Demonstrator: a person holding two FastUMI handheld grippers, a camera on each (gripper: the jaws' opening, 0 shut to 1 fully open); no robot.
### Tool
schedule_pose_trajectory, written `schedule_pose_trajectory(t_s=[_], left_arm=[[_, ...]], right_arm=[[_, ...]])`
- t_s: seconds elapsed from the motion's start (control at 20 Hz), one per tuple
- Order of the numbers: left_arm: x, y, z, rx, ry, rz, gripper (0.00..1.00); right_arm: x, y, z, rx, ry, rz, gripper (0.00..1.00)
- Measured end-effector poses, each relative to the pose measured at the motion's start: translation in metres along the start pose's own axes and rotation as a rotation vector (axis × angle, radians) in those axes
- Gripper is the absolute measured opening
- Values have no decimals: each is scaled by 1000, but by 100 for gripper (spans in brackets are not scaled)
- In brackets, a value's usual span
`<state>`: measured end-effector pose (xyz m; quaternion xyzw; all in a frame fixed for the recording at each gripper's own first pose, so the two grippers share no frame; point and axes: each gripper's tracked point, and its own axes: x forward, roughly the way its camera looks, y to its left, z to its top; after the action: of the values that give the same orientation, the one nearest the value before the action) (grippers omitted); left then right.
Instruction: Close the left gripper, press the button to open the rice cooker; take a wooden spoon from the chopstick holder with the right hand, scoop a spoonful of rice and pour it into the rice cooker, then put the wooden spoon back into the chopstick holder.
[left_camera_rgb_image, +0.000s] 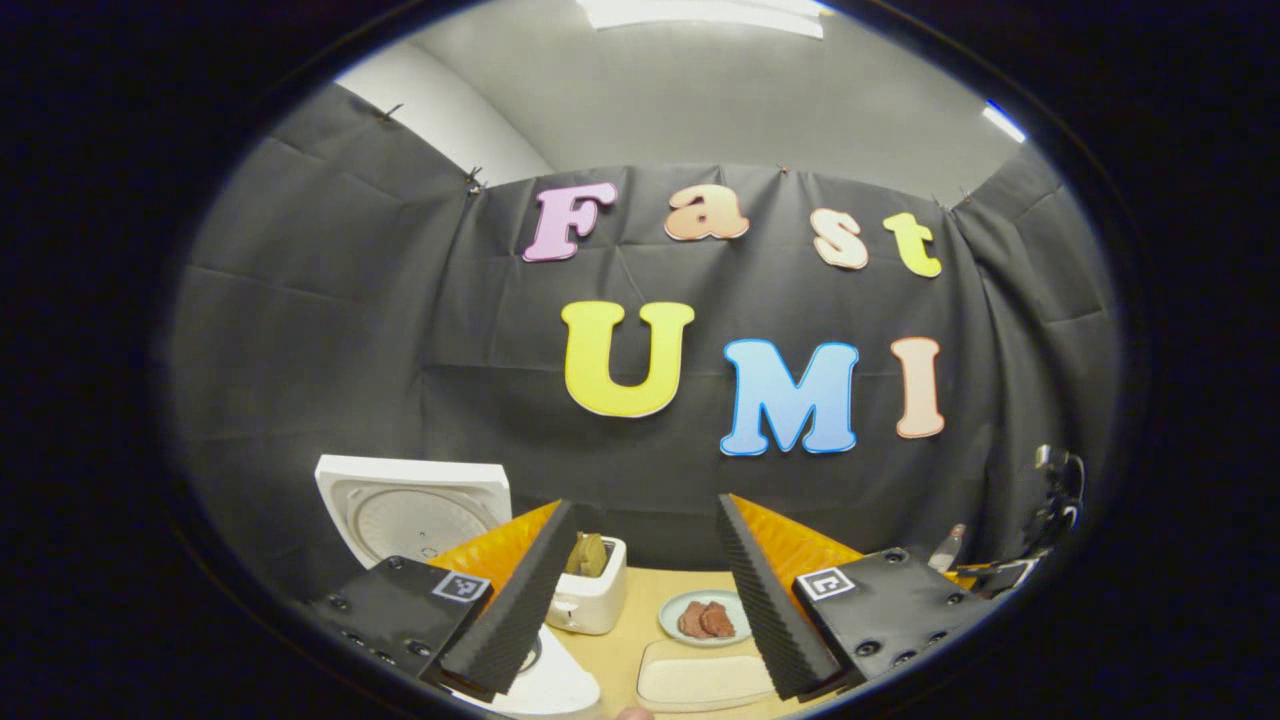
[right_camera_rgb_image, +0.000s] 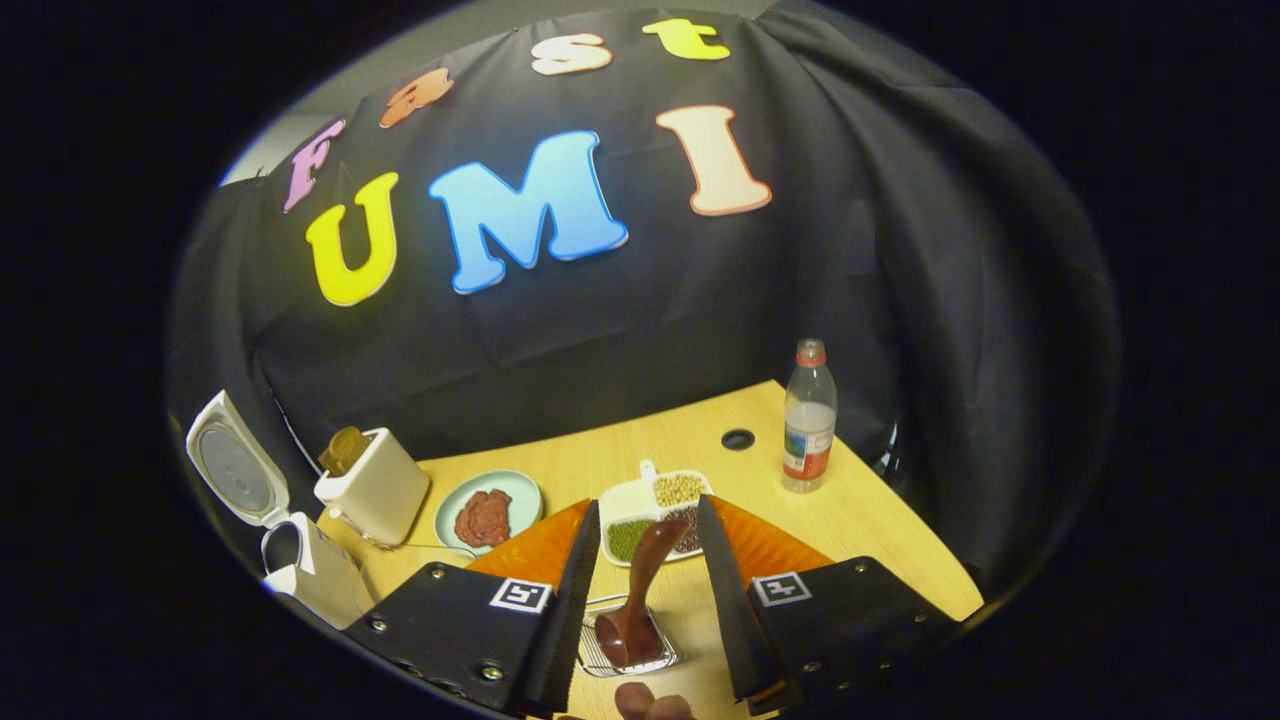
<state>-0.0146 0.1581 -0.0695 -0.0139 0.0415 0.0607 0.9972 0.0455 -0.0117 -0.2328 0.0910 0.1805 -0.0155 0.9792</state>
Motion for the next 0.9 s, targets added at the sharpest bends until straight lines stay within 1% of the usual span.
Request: schedule_pose_trajectory(t_s=[0.05,0.1,0.15,0.2,0.35,0.4,0.5,0.55,0.6,0.65,0.7,0.75,0.8,0.85,0.9], left_arm=[[2,1,-3,-6,9,0,93],[7,4,-5,-12,17,1,98],[10,6,-8,-17,24,1,96],[15,10,-9,-24,32,3,98],[28,28,-8,-34,46,16,94],[33,37,-4,-33,44,26,96],[44,55,2,-35,51,43,96],[49,65,6,-36,52,53,94],[56,74,13,-37,50,60,96],[63,85,18,-35,46,71,94],[70,97,25,-31,44,84,94],[76,108,29,-29,44,95,98],[85,120,34,-30,49,109,96],[93,133,38,-27,49,124,98],[101,146,41,-26,53,137,96]], right_arm=[[-8,7,16,-11,-29,18,59],[-13,13,33,-30,-57,27,59],[-20,19,49,-53,-90,37,59],[-26,25,64,-74,-118,45,59],[-42,42,97,-109,-161,83,59],[-48,45,103,-110,-169,88,59],[-57,53,115,-114,-181,100,59],[-59,55,120,-124,-192,100,59],[-62,57,125,-136,-200,103,58],[-65,61,131,-144,-210,107,59],[-67,63,135,-150,-218,111,59],[-70,65,139,-151,-228,120,59],[-71,67,141,-146,-234,125,59],[-72,68,142,-142,-236,125,59],[-74,69,144,-135,-242,141,59]])
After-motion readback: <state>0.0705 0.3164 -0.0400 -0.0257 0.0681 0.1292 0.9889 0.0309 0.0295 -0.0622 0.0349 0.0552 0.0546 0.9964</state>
